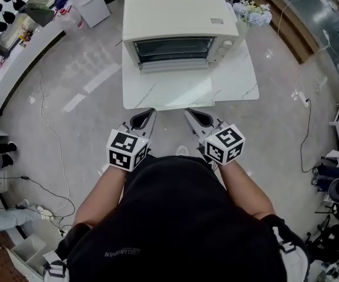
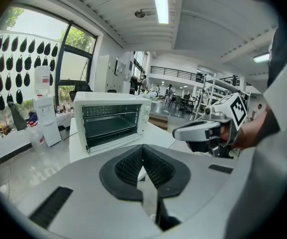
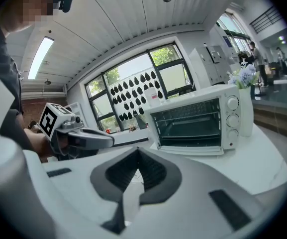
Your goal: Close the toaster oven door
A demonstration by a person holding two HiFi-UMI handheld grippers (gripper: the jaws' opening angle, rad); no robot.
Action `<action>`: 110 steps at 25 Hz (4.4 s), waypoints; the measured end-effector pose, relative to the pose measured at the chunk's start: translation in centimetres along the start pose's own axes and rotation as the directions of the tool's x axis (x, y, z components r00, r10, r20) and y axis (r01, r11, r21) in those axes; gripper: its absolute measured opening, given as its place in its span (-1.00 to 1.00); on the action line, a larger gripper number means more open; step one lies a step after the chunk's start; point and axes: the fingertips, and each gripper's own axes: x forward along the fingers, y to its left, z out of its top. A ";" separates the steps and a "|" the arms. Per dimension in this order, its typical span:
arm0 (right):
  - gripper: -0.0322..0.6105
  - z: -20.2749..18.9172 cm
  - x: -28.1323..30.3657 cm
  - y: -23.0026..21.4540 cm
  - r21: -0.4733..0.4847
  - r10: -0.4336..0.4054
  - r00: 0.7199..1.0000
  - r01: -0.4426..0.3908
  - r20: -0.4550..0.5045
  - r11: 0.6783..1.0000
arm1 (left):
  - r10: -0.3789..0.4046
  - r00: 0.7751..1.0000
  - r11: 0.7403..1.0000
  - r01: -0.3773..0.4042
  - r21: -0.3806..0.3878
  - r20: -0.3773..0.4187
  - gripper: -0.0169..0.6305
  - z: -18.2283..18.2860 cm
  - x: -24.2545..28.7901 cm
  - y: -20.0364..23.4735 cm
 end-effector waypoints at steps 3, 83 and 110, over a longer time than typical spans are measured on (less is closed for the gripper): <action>-0.89 0.6 0.8 0.2 0.000 -0.032 0.999 0.032 0.015 0.999 | -0.021 1.000 1.000 0.021 0.010 0.001 -0.94 0.4 -0.1 1.2; -0.42 -15.2 3.3 -8.6 0.342 -0.231 0.953 0.287 -0.194 0.895 | 0.011 0.999 0.998 -0.014 -0.057 -0.048 -0.94 -4.0 -2.9 5.6; -0.42 -21.9 6.4 -16.8 0.784 -0.331 0.934 0.306 -0.137 0.540 | 0.126 0.985 0.986 -0.136 -0.091 -0.115 -0.94 -6.7 -5.3 7.4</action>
